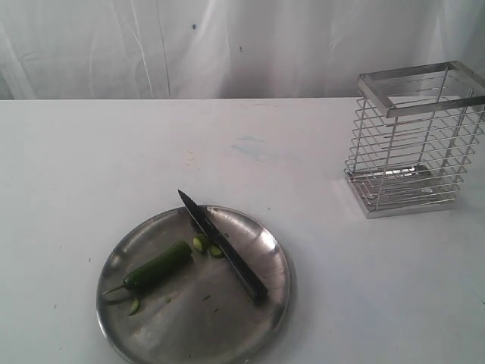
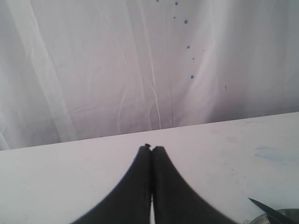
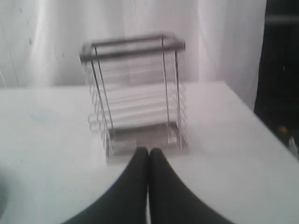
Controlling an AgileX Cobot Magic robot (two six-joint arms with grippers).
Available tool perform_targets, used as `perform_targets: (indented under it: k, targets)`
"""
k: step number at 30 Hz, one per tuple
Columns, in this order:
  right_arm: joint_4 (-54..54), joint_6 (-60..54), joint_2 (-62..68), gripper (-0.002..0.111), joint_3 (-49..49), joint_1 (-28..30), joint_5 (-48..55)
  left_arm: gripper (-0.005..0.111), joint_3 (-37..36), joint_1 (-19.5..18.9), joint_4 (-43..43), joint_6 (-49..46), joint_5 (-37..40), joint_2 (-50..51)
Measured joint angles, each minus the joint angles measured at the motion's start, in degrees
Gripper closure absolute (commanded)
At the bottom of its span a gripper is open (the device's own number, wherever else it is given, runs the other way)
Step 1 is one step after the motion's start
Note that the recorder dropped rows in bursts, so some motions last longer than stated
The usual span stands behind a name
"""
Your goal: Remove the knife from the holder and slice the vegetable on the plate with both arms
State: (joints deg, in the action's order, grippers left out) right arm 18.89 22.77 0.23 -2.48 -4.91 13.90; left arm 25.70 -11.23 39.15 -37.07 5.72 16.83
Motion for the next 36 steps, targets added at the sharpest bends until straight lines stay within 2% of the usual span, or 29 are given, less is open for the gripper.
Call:
perform_targets:
  k: [3,6,18,23,26,28,30,33,36]
  targets:
    - [-6.2,-9.2,0.0,0.108,2.2,1.0,5.1,0.107,0.0,0.0,0.0,0.0,0.0,0.0]
    - [-8.2,-16.7,0.0,0.108,2.4,1.8,5.5,0.107,0.0,0.0,0.0,0.0,0.0,0.0]
    - [-9.4,-19.0,0.0,0.108,2.4,1.9,5.5,0.107,0.0,0.0,0.0,0.0,0.0,0.0]
    - [-9.6,-19.1,0.0,0.108,2.4,1.9,5.5,0.107,-1.1,5.3,-0.3,0.0,-0.4,-1.1]
    - [-9.6,-19.1,0.0,0.108,2.4,1.9,5.5,0.107,-3.0,7.5,-7.3,0.3,-0.4,-3.5]
    - [-9.6,-19.1,0.0,0.108,2.4,1.9,5.5,0.107,-5.2,7.7,-15.6,6.0,-0.8,-6.1]
    - [-9.6,-19.1,0.0,0.108,2.4,1.9,5.5,0.107,-9.2,7.3,-22.9,16.1,-1.8,-9.6]
    - [-9.6,-19.1,0.0,0.108,2.4,1.9,5.5,0.107,-17.2,6.3,-27.0,28.8,-2.0,-14.3]
    - [-9.6,-19.1,0.0,0.108,2.4,1.9,5.5,0.107,-24.4,5.9,-29.5,33.6,0.1,-16.1]
